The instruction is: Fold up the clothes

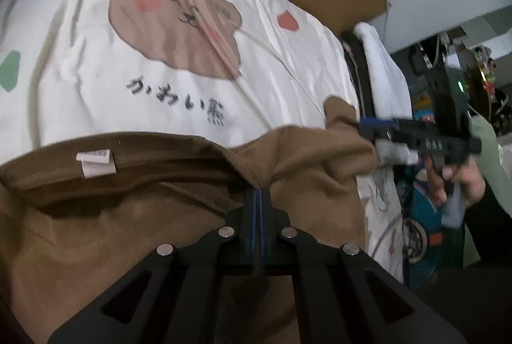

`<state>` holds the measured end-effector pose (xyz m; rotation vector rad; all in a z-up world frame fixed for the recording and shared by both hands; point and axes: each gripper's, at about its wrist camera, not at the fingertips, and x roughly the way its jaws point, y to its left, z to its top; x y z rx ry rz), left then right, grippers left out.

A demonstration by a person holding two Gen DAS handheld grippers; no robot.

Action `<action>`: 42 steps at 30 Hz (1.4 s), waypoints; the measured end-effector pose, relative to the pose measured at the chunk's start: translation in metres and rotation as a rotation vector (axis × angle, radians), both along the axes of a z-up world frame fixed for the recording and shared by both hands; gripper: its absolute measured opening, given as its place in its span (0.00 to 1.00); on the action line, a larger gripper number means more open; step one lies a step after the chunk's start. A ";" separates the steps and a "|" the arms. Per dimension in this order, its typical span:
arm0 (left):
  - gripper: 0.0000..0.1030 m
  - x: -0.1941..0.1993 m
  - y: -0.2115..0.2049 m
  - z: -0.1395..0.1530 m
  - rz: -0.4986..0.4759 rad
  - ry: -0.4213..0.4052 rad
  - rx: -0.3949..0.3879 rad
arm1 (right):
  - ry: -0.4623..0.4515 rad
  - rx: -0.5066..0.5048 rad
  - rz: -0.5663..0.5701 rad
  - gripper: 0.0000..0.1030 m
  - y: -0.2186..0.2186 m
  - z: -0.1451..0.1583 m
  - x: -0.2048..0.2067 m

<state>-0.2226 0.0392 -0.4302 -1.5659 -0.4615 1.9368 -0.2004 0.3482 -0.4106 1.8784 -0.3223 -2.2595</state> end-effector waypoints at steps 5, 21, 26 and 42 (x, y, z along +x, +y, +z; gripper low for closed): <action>0.00 0.019 -0.013 0.001 -0.015 -0.018 -0.023 | 0.008 -0.008 0.048 0.33 -0.003 0.002 -0.009; 0.00 0.045 -0.027 -0.012 -0.026 -0.049 -0.089 | 0.002 -0.068 0.297 0.33 -0.027 0.022 0.006; 0.00 0.045 -0.027 -0.010 -0.035 -0.043 -0.095 | -0.014 -0.053 0.379 0.33 -0.041 0.022 0.015; 0.00 0.047 -0.036 -0.015 -0.017 -0.048 -0.098 | -0.113 0.029 0.728 0.33 -0.075 -0.006 0.021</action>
